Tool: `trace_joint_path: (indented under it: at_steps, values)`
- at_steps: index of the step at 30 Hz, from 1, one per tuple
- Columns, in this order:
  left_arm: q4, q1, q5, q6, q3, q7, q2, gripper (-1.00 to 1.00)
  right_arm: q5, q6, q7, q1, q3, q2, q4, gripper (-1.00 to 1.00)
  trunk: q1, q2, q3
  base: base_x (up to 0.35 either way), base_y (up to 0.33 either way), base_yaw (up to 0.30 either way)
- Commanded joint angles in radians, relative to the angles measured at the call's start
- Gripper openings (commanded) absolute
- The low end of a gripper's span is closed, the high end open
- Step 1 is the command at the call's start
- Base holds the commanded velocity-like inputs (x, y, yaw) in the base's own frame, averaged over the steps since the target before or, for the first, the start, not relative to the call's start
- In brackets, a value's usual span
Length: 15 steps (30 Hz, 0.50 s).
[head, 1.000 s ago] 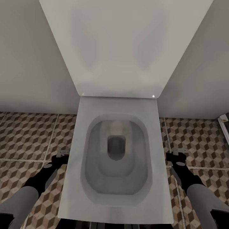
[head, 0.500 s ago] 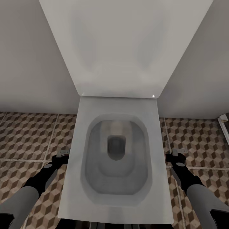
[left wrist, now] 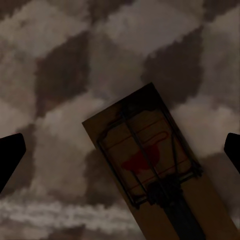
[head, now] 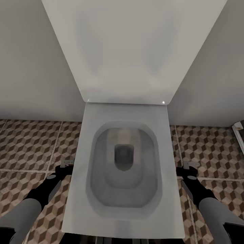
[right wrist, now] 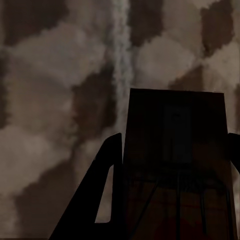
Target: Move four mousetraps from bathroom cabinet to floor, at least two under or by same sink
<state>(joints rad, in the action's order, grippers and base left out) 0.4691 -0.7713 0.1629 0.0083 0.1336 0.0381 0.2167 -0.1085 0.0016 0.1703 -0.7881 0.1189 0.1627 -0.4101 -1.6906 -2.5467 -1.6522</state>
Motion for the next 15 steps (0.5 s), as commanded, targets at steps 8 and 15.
trace_joint_path:
  at_steps: [8, 15]
  values:
    - [0.0, 0.0, 0.01, 0.001, 0.006, 0.0, 0.001, 1.0, -0.01, 0.0, 0.0, 0.0, 0.005, -0.001, 0.009, -1.0, 0.0, 0.0, 0.0, 0.0, 0.0, 0.0]
    - [0.001, 0.0, 0.01, 0.001, 0.006, 0.0, 0.0, 1.0, -0.01, 0.0, 0.0, 0.0, 0.005, -0.002, 0.018, -1.0, 0.0, 0.0, 0.0, 0.0, 0.0, 0.0]
